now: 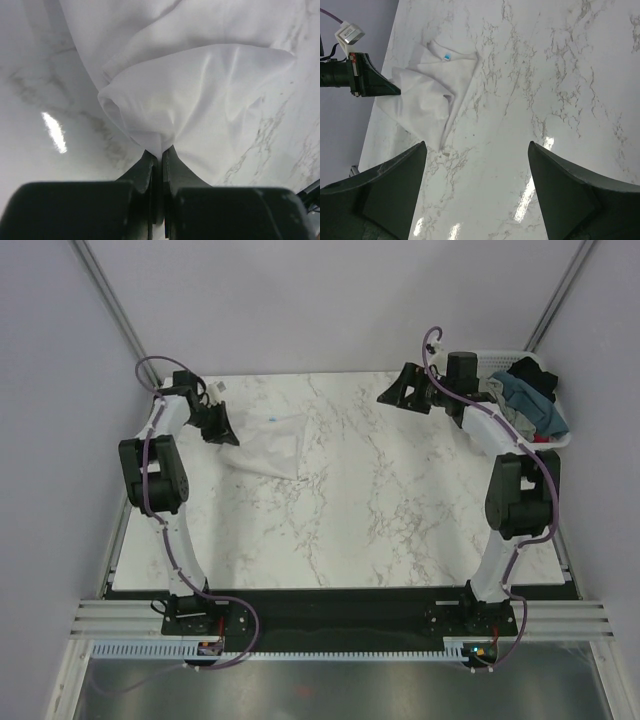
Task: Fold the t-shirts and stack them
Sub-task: Neatly place the folded tshirt to the corner
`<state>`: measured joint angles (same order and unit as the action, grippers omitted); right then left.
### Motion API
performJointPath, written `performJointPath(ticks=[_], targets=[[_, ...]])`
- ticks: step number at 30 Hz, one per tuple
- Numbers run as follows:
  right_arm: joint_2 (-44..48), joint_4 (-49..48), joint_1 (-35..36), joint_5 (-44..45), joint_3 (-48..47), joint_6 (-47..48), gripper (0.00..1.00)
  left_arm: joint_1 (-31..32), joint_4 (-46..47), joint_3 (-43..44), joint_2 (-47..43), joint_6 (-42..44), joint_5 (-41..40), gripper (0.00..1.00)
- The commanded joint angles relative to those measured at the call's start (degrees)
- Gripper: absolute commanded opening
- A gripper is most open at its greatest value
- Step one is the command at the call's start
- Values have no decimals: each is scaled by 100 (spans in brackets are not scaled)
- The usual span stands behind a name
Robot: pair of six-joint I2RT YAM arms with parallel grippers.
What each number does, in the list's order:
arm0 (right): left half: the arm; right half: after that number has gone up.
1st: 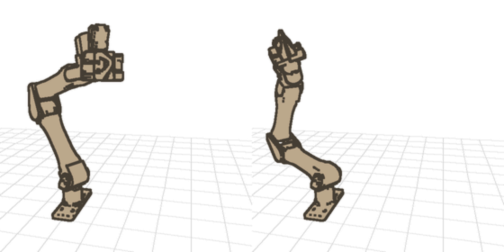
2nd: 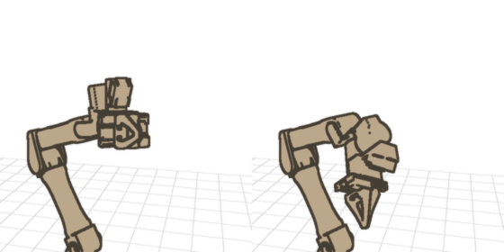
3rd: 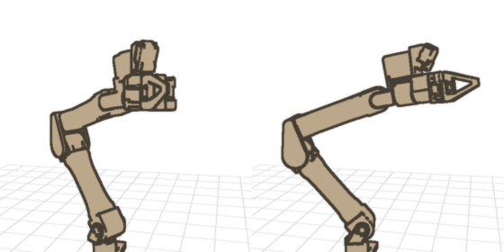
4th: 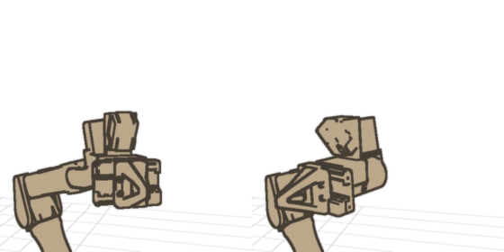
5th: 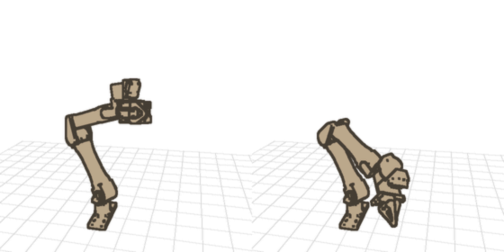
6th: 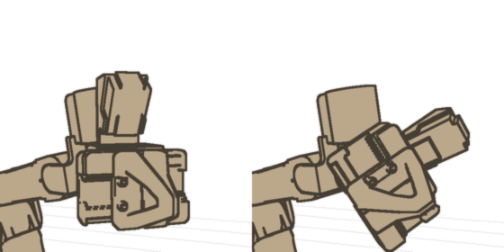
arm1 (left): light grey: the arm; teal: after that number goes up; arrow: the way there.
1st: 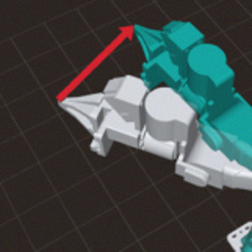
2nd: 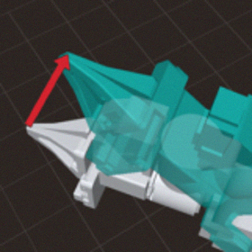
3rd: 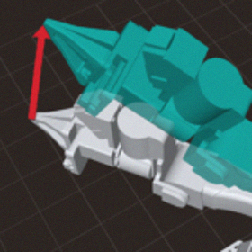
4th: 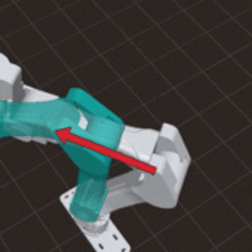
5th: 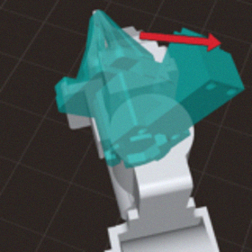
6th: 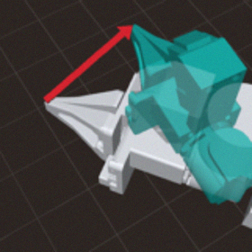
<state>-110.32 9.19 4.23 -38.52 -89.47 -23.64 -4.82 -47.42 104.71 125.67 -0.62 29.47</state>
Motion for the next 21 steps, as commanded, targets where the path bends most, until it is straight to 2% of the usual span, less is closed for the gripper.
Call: performJointPath(ticks=[1,7,11,21], targets=[[414,162,-36,29,228,245,91,-501,-514,-205,-402,677,-485,2],[740,223,-124,73,457,290,91,-1231,-698,216,-210,1458,-1478,2],[898,232,-142,108,632,298,91,-1582,-707,638,28,1652,-2024,2],[1188,258,-186,178,923,333,91,-1900,-742,1895,924,1970,-2903,2]])
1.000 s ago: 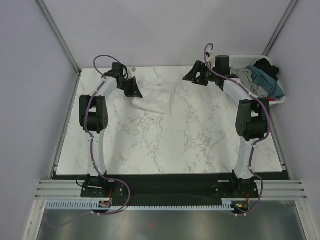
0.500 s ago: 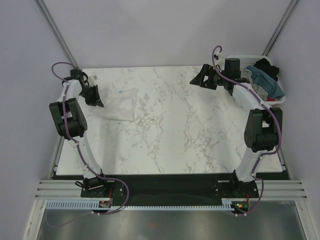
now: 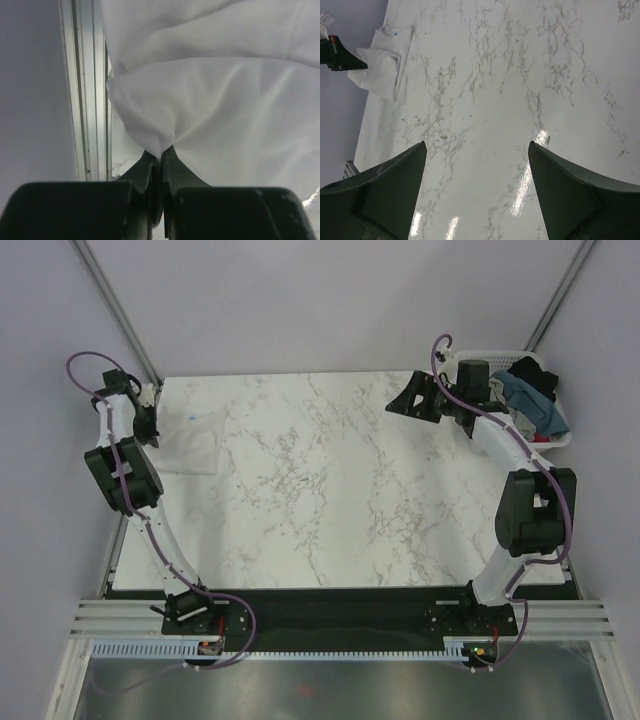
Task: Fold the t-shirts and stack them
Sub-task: Neatly place the folded tshirt to the corner
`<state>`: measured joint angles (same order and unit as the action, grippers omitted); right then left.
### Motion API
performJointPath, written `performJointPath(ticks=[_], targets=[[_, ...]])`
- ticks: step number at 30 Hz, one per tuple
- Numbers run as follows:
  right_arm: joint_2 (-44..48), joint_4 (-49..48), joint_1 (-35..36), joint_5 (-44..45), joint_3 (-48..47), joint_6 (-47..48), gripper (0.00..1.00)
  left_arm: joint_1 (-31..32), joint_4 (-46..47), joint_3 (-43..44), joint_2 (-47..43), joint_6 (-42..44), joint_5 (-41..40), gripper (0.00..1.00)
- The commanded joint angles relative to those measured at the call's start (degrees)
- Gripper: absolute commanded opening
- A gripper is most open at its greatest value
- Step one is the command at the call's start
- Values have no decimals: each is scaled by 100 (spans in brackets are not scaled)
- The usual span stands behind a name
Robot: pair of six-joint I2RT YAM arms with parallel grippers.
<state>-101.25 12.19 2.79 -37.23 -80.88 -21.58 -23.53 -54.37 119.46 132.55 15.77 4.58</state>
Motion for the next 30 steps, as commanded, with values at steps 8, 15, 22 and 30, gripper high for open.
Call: performJointPath(ticks=[8,15,22,30], targets=[[334,-23,-129,120,152,146,91,-47,22,1272,851,418,-950,2],[255,-32,-156,155,143,137,92,-47,146,1273,878,322,-1055,2],[229,-23,-182,155,134,128,92,-47,172,1088,843,41,-1020,2],[325,-15,-226,164,239,111,92,-55,339,763,667,-92,-1266,2]])
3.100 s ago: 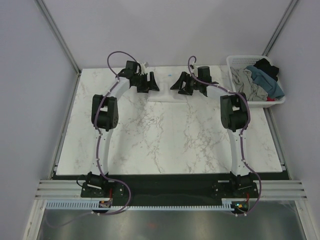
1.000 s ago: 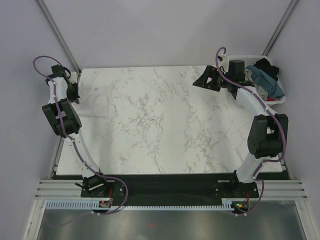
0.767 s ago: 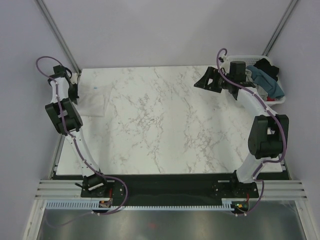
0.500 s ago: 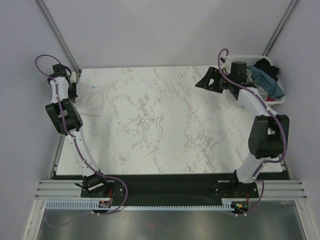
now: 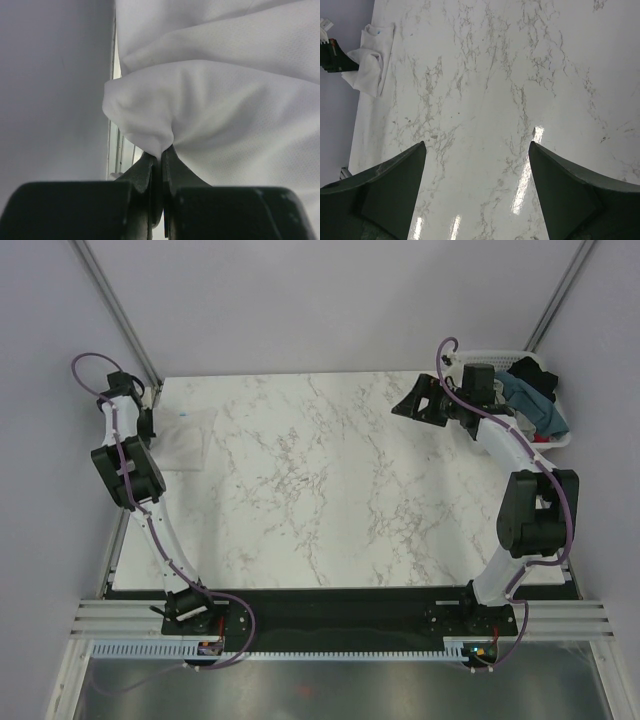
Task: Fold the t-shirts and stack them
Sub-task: Neatly place the folded tshirt to the corner
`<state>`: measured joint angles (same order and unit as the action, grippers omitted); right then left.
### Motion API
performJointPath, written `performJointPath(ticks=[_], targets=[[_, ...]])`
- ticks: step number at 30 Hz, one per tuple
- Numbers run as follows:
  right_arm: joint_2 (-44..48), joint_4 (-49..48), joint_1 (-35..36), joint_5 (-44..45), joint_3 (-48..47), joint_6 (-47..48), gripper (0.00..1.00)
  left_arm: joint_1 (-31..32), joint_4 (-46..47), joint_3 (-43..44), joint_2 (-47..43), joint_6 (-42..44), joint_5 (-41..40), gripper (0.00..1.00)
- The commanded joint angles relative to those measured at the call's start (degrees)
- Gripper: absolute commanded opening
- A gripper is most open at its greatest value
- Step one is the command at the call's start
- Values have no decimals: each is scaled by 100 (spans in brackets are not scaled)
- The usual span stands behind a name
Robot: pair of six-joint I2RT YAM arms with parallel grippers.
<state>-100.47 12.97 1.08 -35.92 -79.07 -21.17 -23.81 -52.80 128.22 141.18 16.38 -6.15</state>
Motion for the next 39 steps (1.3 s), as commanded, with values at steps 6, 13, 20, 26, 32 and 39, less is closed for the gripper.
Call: performJointPath(ticks=[6,13,20,26,32,39], targets=[[334,-102,-73,24,137,51,92,-27,226,-157,-258,-258,-176,19],[528,-93,-238,-3,269,51,92,8,585,-596,-1126,-574,772,79],[941,109,-319,507,427,429,95,710,1061,-1071,-2497,-716,1230,83],[1240,153,-530,420,717,385,95,1449,1087,-1457,-2614,-566,1861,82],[1564,206,-881,358,919,280,95,1476,1000,-1678,-2140,-1224,3126,77],[1732,206,-1215,323,1288,184,95,1485,982,-1327,-1358,-1401,3753,76]])
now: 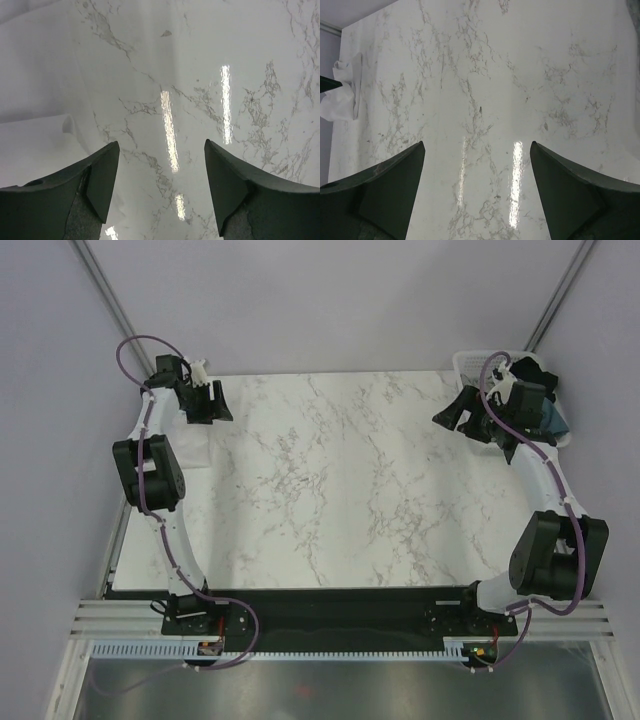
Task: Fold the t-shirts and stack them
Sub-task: Neatly place the folded tshirt to the corner
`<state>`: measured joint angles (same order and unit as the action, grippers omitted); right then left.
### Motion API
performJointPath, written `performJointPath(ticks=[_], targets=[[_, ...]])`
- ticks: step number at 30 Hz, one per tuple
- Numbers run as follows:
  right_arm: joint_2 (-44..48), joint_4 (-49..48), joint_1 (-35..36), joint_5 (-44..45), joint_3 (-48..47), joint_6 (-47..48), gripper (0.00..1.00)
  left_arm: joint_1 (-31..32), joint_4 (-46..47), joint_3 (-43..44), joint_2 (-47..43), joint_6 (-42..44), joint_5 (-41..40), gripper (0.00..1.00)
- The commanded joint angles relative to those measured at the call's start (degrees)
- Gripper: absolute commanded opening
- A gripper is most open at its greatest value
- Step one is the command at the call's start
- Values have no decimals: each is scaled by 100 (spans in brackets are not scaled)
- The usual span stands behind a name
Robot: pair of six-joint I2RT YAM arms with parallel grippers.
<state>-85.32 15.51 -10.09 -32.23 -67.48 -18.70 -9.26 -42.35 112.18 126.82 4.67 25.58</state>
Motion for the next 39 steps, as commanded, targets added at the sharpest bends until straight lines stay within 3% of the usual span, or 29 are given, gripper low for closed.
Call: performJointPath(ticks=[1,10,23,33,39], targets=[[244,-48,-160,-47,165,-55,95,38,-80,304,227,-186,649,76],[279,-109,-441,-82,411,-161,95,82,-90,401,800,-150,413,77],[156,-241,-591,-117,429,-283,95,117,42,375,967,-36,-1844,78],[147,-285,-608,-152,446,-345,95,64,78,331,1019,183,-2804,79],[191,-294,-626,-170,490,-363,95,29,42,357,1046,368,-2919,79]])
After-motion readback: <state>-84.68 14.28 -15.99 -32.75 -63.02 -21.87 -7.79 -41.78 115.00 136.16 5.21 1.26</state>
